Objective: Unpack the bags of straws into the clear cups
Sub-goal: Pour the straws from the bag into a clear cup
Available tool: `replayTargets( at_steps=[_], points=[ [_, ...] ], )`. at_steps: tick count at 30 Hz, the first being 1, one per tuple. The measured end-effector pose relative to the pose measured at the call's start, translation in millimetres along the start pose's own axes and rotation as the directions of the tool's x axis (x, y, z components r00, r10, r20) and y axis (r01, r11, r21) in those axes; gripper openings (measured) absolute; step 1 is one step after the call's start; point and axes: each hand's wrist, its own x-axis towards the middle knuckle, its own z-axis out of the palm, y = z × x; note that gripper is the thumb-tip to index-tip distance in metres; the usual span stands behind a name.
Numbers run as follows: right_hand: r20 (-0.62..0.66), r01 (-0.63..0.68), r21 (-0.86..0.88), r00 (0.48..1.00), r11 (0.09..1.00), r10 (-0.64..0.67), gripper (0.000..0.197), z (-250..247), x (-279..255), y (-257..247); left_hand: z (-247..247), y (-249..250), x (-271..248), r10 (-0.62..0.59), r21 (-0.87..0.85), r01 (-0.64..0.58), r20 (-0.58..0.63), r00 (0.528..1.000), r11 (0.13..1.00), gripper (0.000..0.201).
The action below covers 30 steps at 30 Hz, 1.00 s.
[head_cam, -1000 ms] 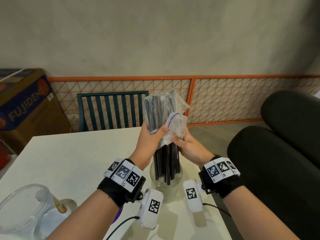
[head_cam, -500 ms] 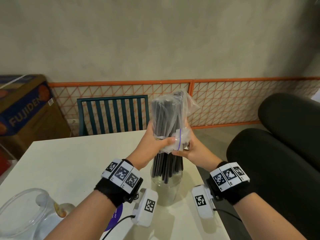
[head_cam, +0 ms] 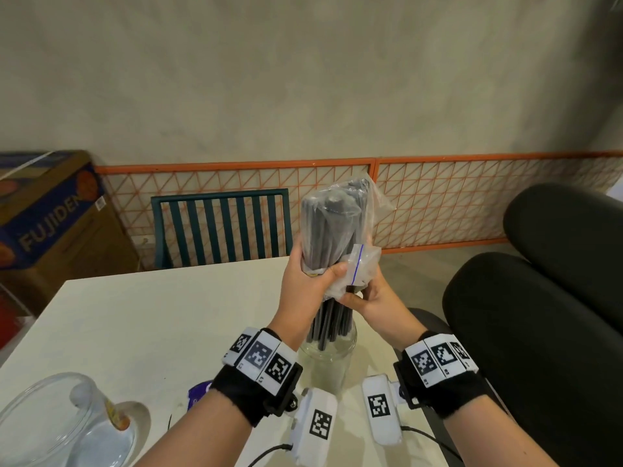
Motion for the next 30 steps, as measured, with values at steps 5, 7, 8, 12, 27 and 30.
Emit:
replayTargets(
  at_steps=[5,7,8,12,27,30],
  points=[
    [0.004,-0.034,-0.015,0.999,0.999,0.034,0.078,-2,-1,10,1,-19,0,-0.027,-0.045,0.026,-0.028,0.999,0.999,0.052],
    [-0.002,-0.05,-0.034,0.999,0.998,0.05,0.081,2,-6,16,-3,-30,-1,-0.058,-0.041,0.057,-0.019,0.998,0.998,0.046],
    [-0.01,-0.057,-0.039,0.998,0.998,0.056,0.085,4,-8,20,-5,-34,-1,-0.074,-0.033,0.074,-0.017,0.997,0.997,0.045],
    [-0.021,-0.06,-0.051,0.998,0.997,0.059,0.096,5,-7,27,-13,-39,0,-0.08,-0.019,0.08,-0.005,0.997,0.997,0.05],
    [-0.047,-0.111,-0.205,0.994,0.973,0.103,0.093,6,-7,42,-47,-29,0,-0.262,0.124,0.236,0.289,0.921,0.964,0.078],
    [0.142,-0.096,-0.327,0.978,0.94,0.15,0.121,-10,-14,24,-66,-6,6,-0.389,0.324,0.264,0.428,0.815,0.909,0.119]
  ],
)
